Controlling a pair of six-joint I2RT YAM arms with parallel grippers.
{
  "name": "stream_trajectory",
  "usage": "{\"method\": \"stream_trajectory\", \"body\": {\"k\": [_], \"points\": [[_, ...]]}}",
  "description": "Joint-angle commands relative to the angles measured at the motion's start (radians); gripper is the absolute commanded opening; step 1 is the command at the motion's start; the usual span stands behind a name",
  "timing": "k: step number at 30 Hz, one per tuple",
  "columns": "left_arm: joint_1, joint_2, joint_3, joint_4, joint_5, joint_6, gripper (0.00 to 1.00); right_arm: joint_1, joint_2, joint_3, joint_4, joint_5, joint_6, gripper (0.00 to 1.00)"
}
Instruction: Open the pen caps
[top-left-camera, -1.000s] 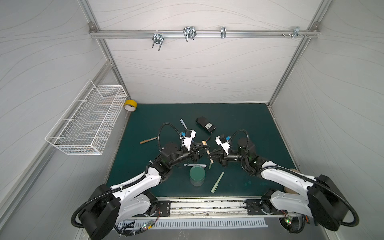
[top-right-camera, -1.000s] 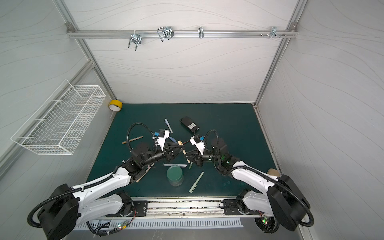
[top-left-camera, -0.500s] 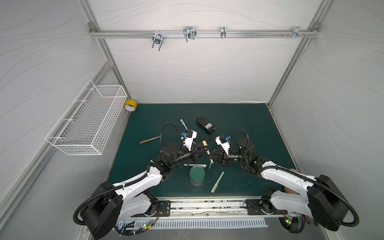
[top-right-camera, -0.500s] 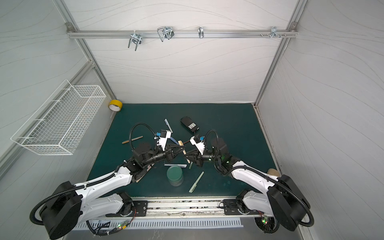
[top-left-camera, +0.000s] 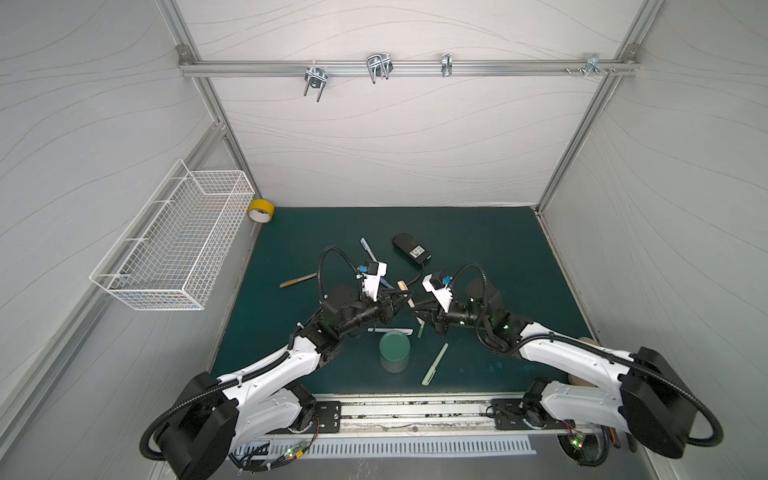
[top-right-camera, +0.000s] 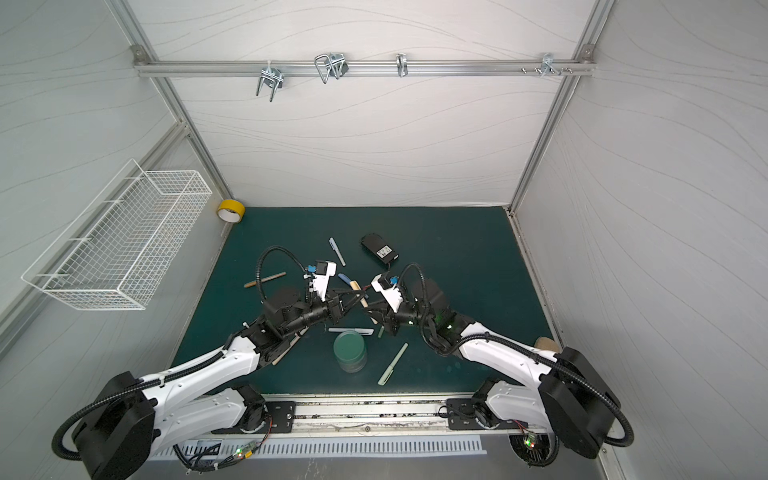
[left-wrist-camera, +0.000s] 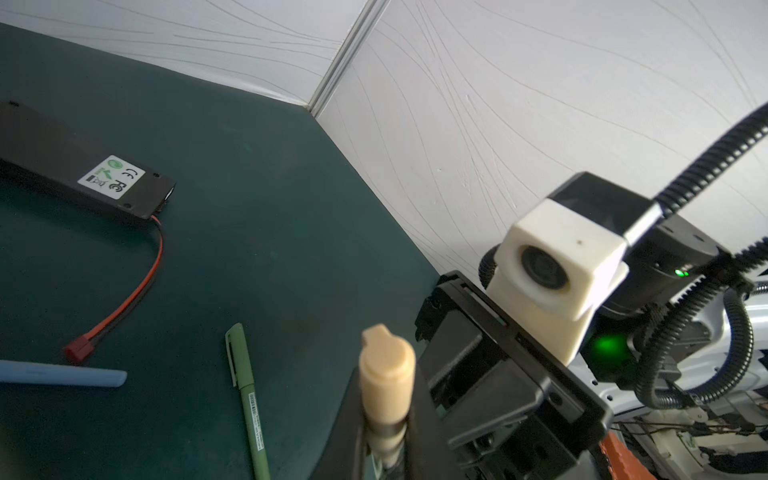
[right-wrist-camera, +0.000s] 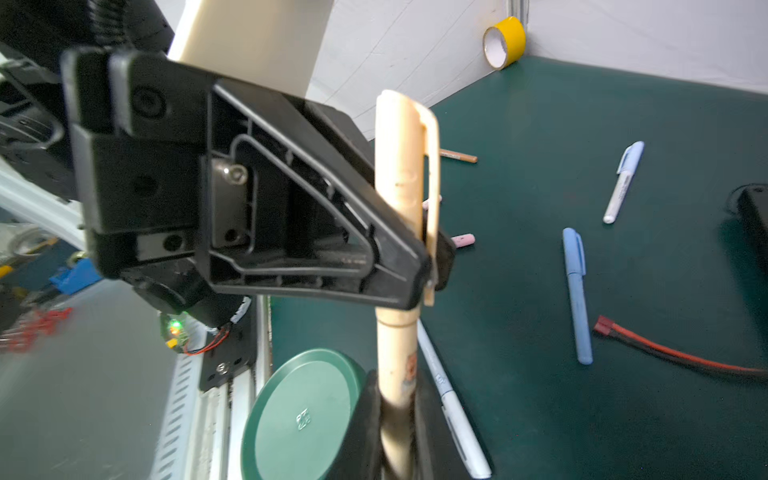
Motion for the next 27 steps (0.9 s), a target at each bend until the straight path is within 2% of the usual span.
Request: {"method": "stream_trajectory", "body": {"k": [1,5,9,11,13,16,18,23,25,27], "points": [[0.083,-0.042,-0.016,0.051,-0.122,-0.051,0.0,0.032,-0.033,-0.001,-0.084,0.077,-0.075,0.0],[0.111,-0.072,-0.036,0.069,-0.108,-0.062,0.0,0.025,-0.024,0.015,-0.112,0.023,-0.071,0.0],[0.115,-0.084,-0.047,0.102,-0.08,-0.06,0.0,-0.065,0.02,0.035,-0.104,-0.238,-0.004,0.0],[0.117,-0.086,-0.047,0.106,-0.074,-0.06,0.0,-0.1,0.041,0.041,-0.098,-0.309,0.024,0.0],[0.118,-0.083,-0.047,0.105,-0.073,-0.059,0.0,-0.108,0.049,0.046,-0.112,-0.314,0.023,0.0],[0.124,-0.082,-0.045,0.104,-0.069,-0.066,0.0,-0.092,0.025,0.047,-0.163,-0.191,-0.021,0.0],[0.127,-0.083,-0.047,0.104,-0.072,-0.069,0.0,-0.04,-0.018,0.04,-0.207,0.011,-0.087,0.0],[0.129,-0.089,-0.047,0.101,-0.073,-0.069,0.0,0.096,-0.075,0.027,-0.232,0.404,-0.183,0.0],[0.13,-0.091,-0.048,0.102,-0.073,-0.069,0.0,0.131,-0.075,0.033,-0.242,0.495,-0.202,0.0],[0.13,-0.092,-0.051,0.101,-0.075,-0.071,0.0,0.138,-0.082,0.033,-0.246,0.507,-0.201,0.0]]}}
